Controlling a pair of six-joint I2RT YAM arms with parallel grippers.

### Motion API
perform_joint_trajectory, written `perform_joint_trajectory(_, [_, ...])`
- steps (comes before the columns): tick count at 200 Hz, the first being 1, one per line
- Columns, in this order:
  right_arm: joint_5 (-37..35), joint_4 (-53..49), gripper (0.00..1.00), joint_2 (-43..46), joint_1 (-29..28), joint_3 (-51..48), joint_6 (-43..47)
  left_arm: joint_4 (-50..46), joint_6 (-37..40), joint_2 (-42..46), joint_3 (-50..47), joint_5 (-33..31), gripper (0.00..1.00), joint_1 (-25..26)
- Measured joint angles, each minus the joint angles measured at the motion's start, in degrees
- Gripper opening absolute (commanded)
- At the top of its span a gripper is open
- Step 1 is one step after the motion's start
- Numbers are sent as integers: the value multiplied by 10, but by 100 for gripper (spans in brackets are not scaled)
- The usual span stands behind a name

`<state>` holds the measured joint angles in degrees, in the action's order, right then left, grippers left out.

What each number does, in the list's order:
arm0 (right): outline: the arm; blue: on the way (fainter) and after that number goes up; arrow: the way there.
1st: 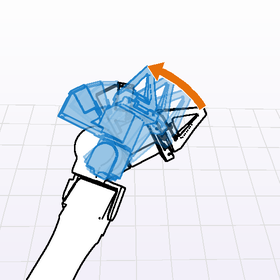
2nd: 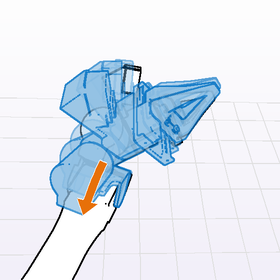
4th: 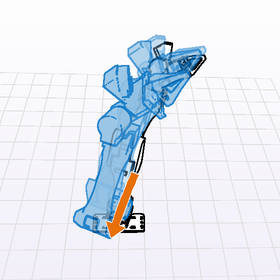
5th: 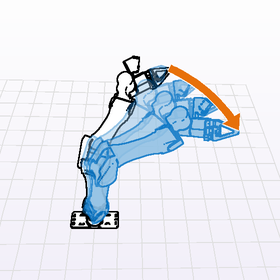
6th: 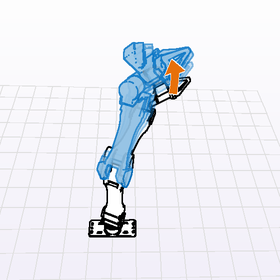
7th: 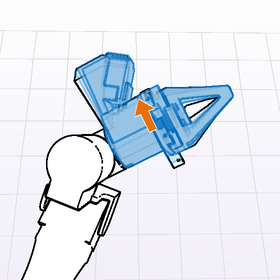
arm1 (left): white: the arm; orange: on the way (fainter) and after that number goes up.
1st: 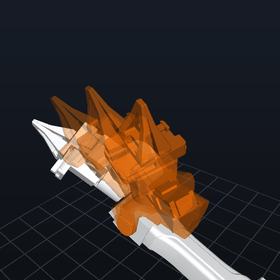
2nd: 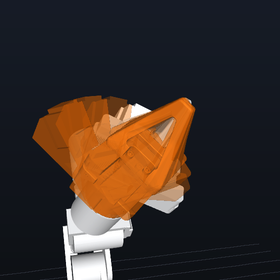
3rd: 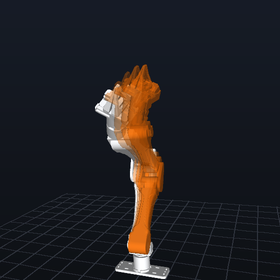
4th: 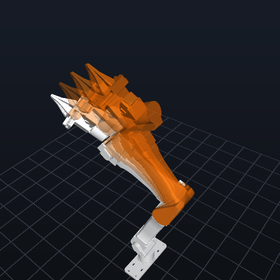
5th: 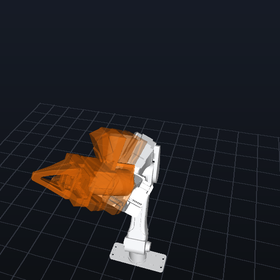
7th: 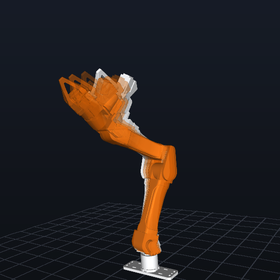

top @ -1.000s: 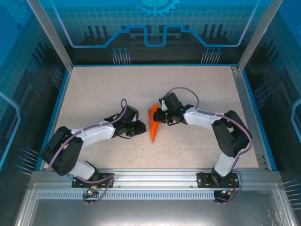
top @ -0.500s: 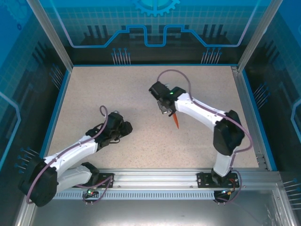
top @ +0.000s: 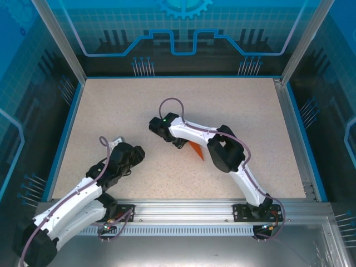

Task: Fold a paper plane with a square sheet of paper (pick it up from the middle)

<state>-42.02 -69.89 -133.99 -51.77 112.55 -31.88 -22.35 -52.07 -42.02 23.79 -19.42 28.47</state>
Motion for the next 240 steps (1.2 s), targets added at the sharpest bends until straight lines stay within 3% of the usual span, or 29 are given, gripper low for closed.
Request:
perform_joint_trajectory(30, [54, 0, 24, -34, -10, 43, -14, -14, -5, 9, -3, -3, 63, -2])
perform_joint_trajectory(54, [129, 30, 42, -31, -12, 37, -7, -16, -5, 9, -3, -3, 65, -2])
perform_joint_trajectory(89, [264, 141, 70, 48, -10, -68, 13, -16, -5, 3, -3, -3, 67, -3])
perform_joint_trajectory(101, [309, 185, 73, 105, -6, -121, 22, -16, -5, -4, -3, 0, 67, -4])
perform_joint_trajectory(126, [409, 302, 66, 246, 32, -254, 28, -10, -1, -26, -3, 18, 70, -6])
perform_joint_trajectory(151, [542, 422, 39, 327, 136, -361, 26, 13, 14, -71, 2, 61, 71, -6])
perform_joint_trajectory(179, [645, 489, 27, 304, 206, -410, 31, 49, 26, -146, 25, 121, 72, -6])
perform_joint_trajectory(211, [731, 507, 24, 240, 203, -402, 50, 89, 28, -216, 54, 183, 73, -6])
perform_joint_trajectory(240, [761, 510, 23, 183, 203, -376, 56, 118, 21, -247, 60, 219, 75, -6])
